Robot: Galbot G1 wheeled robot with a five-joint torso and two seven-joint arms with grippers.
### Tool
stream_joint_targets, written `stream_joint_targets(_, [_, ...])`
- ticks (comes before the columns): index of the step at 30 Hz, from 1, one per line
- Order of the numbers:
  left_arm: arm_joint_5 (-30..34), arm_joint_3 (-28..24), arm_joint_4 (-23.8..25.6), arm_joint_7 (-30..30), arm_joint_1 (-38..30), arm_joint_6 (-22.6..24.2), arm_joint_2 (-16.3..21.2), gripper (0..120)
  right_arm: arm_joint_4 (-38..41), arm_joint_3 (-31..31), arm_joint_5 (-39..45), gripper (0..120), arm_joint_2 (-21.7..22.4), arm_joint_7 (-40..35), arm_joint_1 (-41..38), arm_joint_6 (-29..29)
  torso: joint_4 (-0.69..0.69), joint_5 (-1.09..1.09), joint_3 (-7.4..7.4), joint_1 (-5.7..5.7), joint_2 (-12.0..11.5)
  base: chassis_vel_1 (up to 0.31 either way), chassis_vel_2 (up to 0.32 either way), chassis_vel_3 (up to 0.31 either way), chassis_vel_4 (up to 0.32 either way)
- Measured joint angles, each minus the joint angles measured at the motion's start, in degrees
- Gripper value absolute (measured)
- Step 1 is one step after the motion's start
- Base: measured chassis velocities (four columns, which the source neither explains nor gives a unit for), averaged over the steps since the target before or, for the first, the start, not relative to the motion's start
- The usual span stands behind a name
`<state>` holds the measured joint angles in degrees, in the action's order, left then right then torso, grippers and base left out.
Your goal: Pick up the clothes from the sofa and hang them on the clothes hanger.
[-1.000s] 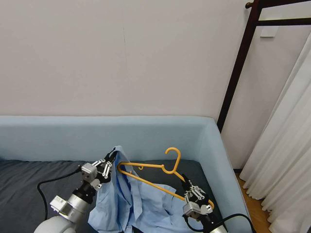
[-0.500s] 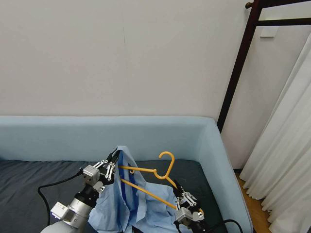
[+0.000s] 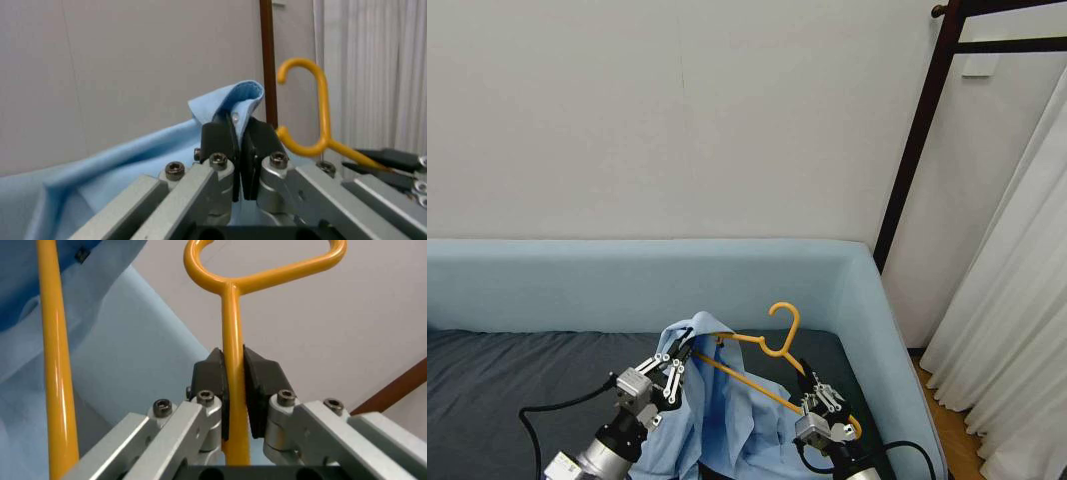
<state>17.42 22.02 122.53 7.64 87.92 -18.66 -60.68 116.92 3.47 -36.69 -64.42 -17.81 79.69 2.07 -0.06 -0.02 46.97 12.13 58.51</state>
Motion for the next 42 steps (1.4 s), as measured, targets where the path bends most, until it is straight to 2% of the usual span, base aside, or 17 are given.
stream_joint_targets(8, [-3.3,-3.6,-4.4,2.8,-0.7,-1.5,-1.6,0,-1.3,-4.0,5.4,6,-1.3,-1.9,-4.5,2.9,0.0,0.0,0.0,0.01,0.0,0.0,0.0,0.0,0.0])
stream_joint_targets(16, [-5.0,-1.9,-7.1,3.0,-3.7,-2.3,-0.7,0,-3.8,-3.2,7.6,6,-0.9,-3.2,-7.0,3.5,-0.01,0.0,0.0,0.01,0.0,0.0,0.0,0.0,0.0])
stream_joint_targets(21, [-3.2,-1.9,-7.9,2.6,-6.1,-2.2,-0.2,0,-4.1,-2.6,8.4,6,-0.9,-3.4,-7.9,3.2,-0.01,0.0,0.0,0.01,0.0,0.0,0.0,0.0,0.0])
stream_joint_targets(27, [-2.7,-5.8,-8.1,5.5,-7.8,-2.2,-1.9,0,-8.1,-4.0,5.6,6,-1.8,-3.5,-9.9,0.8,-0.01,0.01,0.0,0.01,0.0,0.0,0.0,0.0,0.0])
stream_joint_targets(32, [-4.1,-8.0,-10.5,6.6,-8.0,-2.5,-2.5,0,-10.6,-4.9,4.7,6,-3.3,-4.0,-12.7,-0.6,0.01,0.01,0.0,0.01,0.0,0.0,0.0,0.0,0.0])
stream_joint_targets(42, [-4.2,-5.9,-13.0,5.2,-8.5,-4.2,-1.2,0,-8.6,-4.4,7.9,6,-3.0,-4.6,-14.6,-1.7,0.0,0.0,0.0,0.01,0.0,0.0,0.0,0.0,0.0])
